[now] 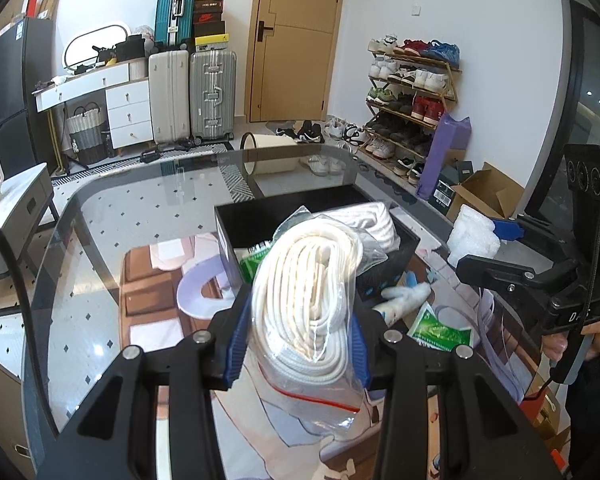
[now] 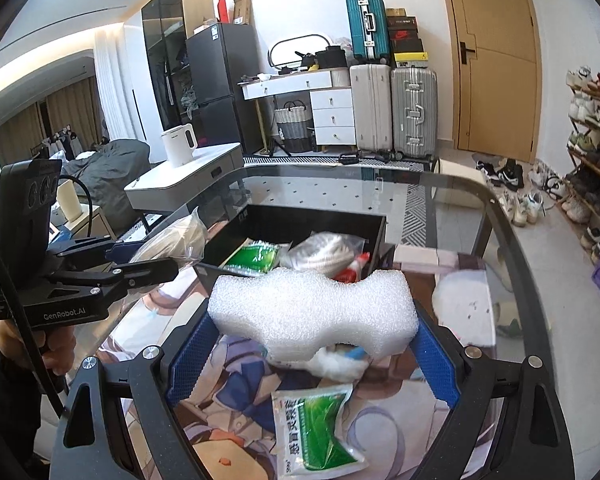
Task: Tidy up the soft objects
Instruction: 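Lift the foam piece and strap coil and carry both over the box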
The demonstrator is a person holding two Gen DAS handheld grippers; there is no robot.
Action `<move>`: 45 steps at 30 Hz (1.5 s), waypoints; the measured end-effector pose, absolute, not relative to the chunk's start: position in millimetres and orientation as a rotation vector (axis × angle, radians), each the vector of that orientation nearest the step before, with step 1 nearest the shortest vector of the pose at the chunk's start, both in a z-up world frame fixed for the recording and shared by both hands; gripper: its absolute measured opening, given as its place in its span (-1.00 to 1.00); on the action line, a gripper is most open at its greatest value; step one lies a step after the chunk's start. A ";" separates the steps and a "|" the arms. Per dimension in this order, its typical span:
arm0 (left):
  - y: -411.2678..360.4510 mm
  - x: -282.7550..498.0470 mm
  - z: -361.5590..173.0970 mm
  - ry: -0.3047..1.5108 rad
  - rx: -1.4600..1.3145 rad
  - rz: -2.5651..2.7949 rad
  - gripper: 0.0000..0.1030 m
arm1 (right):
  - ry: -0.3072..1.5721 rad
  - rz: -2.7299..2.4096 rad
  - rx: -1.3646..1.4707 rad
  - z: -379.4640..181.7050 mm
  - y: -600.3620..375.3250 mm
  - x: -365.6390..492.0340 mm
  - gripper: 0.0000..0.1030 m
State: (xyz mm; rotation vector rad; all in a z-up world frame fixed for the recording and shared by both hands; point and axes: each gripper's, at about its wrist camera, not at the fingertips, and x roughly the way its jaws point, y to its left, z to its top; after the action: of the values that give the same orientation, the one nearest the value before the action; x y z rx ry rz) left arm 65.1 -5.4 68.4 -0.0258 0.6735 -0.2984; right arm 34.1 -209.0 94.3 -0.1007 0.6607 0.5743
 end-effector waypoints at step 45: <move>-12.6 149.7 56.3 0.691 0.012 -0.247 -0.20 | 0.716 0.649 -0.341 96.8 -151.9 116.4 0.77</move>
State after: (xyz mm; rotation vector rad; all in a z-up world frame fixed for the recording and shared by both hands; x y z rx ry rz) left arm 149.7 -12.6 56.3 0.0122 0.6907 -0.2469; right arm 116.4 -151.9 96.8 -0.3414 0.7162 0.6491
